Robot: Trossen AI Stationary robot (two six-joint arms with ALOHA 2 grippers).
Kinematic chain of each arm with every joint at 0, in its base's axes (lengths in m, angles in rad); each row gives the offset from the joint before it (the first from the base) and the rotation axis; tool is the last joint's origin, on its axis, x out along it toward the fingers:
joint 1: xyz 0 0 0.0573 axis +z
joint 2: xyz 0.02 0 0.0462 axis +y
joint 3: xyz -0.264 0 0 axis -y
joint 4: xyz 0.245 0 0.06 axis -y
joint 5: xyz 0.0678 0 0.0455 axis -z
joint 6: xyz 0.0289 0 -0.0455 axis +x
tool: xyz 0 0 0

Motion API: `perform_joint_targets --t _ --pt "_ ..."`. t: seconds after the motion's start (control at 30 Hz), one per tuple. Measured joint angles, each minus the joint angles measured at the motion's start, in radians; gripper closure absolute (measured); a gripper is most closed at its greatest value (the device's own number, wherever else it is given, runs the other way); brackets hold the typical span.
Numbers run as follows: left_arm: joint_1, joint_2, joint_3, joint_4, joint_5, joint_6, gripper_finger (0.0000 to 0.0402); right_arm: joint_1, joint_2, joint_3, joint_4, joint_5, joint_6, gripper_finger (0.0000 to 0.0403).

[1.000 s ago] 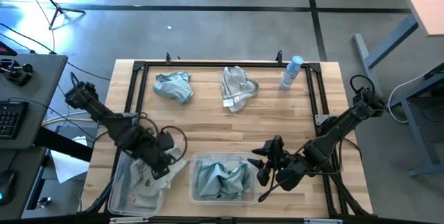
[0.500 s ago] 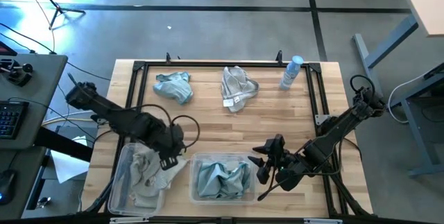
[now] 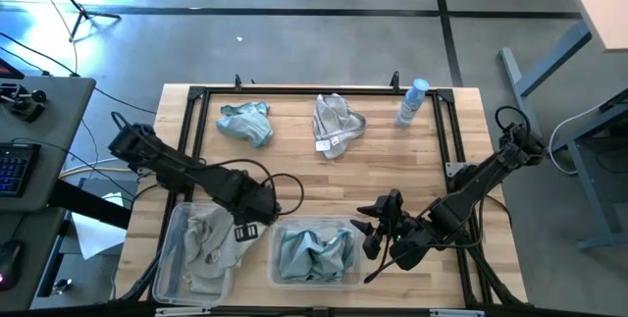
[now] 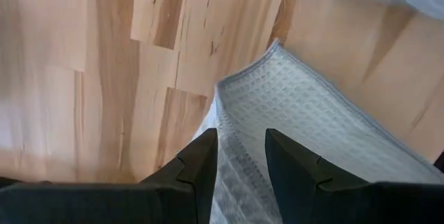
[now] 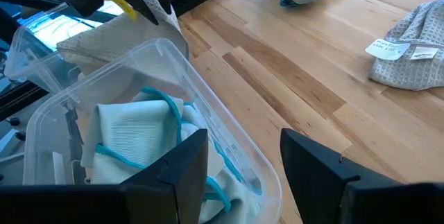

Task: Sort microfiber towel by color & place in baskets
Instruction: Put the bottom left grey towel into the left transparent bin

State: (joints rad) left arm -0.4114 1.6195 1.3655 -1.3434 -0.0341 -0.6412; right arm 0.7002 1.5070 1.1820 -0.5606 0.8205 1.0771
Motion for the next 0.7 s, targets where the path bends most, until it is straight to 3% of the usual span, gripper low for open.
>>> perform_joint_targets --t 0.17,0.33,0.47,0.57,0.7 --pt "0.0 0.027 0.0 -0.025 -0.005 0.067 0.0291 0.0 0.0 0.0 0.0 0.006 0.001 0.0226" --pt "0.0 0.062 0.0 -0.126 -0.09 0.078 0.0291 0.0 0.0 0.0 0.0 0.006 0.0 0.0226" --pt "0.001 0.072 0.0 -0.145 -0.102 0.078 0.0294 0.0 0.0 0.0 -0.001 0.007 0.0 0.0226" --pt "0.001 0.071 0.0 -0.146 -0.093 0.072 0.0318 0.0 0.0 0.0 -0.001 0.012 0.0 0.0226" --pt "0.001 0.07 0.0 -0.151 -0.062 0.07 0.0384 0.0 0.0 0.0 -0.004 0.014 -0.001 0.0226"
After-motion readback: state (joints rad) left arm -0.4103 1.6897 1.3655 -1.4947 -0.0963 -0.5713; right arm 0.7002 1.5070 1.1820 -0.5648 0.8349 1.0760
